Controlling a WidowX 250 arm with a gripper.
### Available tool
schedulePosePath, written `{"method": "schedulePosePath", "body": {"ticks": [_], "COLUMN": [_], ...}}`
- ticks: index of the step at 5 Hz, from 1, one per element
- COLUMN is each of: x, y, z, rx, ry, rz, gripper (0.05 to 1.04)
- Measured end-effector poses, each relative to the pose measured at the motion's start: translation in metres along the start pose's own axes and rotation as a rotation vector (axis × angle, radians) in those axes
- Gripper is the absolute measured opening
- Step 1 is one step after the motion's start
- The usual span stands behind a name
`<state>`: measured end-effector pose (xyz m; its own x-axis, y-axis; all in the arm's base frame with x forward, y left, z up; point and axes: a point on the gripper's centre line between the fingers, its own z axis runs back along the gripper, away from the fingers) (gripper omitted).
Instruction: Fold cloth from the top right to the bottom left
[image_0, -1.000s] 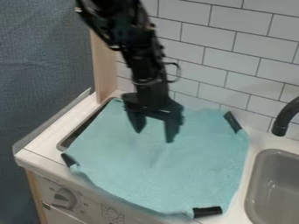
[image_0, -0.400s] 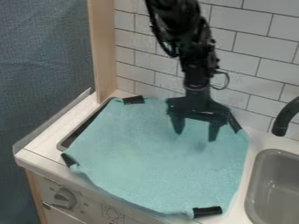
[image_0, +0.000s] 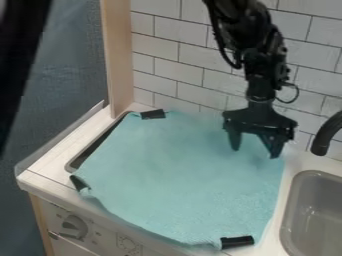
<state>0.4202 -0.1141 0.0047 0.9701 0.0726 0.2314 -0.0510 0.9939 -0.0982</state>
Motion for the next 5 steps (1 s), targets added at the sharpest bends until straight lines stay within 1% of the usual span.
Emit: {"method": "schedulePosePath", "body": {"ticks": [1,2,3,4,5], "x": [0.015,0.023,0.032,0.032,0.03], "y": [-0.013,-0.029,-0.031,-0.037,-0.039], "z": [-0.003,-0.013,-0.021,-0.028,-0.041], "rx": [0.02,0.037,0.059,0.085,0.099], "ry": [-0.022,-0.025,-0.041,-0.041,-0.027], "rz": [0.027,0.019,0.024,0.017,0.01], "gripper": [0.999,0.999,0.999,0.999,0.999]}}
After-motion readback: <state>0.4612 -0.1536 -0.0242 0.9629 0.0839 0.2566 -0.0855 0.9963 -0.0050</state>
